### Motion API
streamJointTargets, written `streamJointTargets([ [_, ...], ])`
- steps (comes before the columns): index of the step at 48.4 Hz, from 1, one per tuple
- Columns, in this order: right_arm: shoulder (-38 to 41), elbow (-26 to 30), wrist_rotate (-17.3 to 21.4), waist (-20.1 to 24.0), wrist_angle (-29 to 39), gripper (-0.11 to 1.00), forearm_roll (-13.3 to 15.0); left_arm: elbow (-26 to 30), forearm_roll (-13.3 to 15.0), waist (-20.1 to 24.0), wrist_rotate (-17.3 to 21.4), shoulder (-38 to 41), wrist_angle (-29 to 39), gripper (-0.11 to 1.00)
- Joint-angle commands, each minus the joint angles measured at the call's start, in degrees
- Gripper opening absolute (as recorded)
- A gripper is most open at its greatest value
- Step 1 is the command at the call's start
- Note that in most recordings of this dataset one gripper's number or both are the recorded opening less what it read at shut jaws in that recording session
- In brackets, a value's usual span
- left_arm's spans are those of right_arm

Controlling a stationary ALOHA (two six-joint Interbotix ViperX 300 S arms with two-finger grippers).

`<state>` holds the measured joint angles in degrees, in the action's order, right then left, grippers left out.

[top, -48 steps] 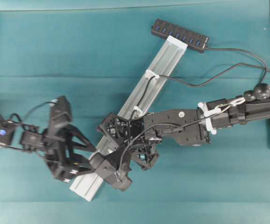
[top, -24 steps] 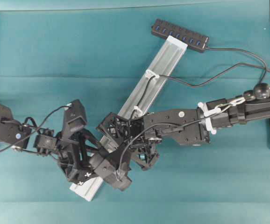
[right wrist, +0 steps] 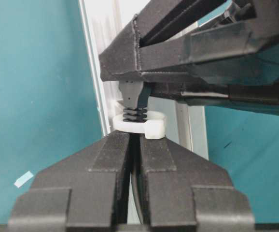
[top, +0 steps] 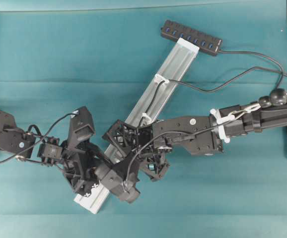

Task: Pass the USB cable through three rings with both arms.
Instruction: 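Grasp the plug past the third ring with the left gripper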

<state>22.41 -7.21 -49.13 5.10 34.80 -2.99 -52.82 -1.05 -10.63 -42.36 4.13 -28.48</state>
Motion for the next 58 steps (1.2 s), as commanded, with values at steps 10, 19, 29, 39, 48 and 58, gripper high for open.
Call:
streamJointTargets([
  [10, 0.35, 0.35, 0.62, 0.26, -0.79, 0.05, 0.09, 1.14, -0.18, -0.18, -0.18, -0.44, 0.35, 0.15],
  [19, 0.35, 0.35, 0.7, 0.26, -0.7, 0.05, 0.09, 1.23, -0.18, -0.18, -0.35, -0.44, 0.35, 0.15],
  [29, 0.35, 0.44, 0.79, 0.26, -0.35, 0.07, 0.09, 1.32, -0.18, -0.18, -0.44, -0.62, 0.35, 0.15],
  [39, -0.09, 0.44, 0.79, 0.35, 2.2, 0.52, 0.53, 1.32, -0.18, -0.18, -1.14, -0.7, 0.44, 0.13],
  [48, -0.79, 0.26, 0.97, 0.35, 2.99, 0.9, 2.2, 1.23, -0.18, -0.26, -4.92, -1.67, 4.22, 0.13],
  [58, -1.14, 0.18, 1.14, 0.26, 2.81, 0.86, 2.37, 1.05, -0.18, -0.88, -5.98, -3.69, 6.33, 0.1],
])
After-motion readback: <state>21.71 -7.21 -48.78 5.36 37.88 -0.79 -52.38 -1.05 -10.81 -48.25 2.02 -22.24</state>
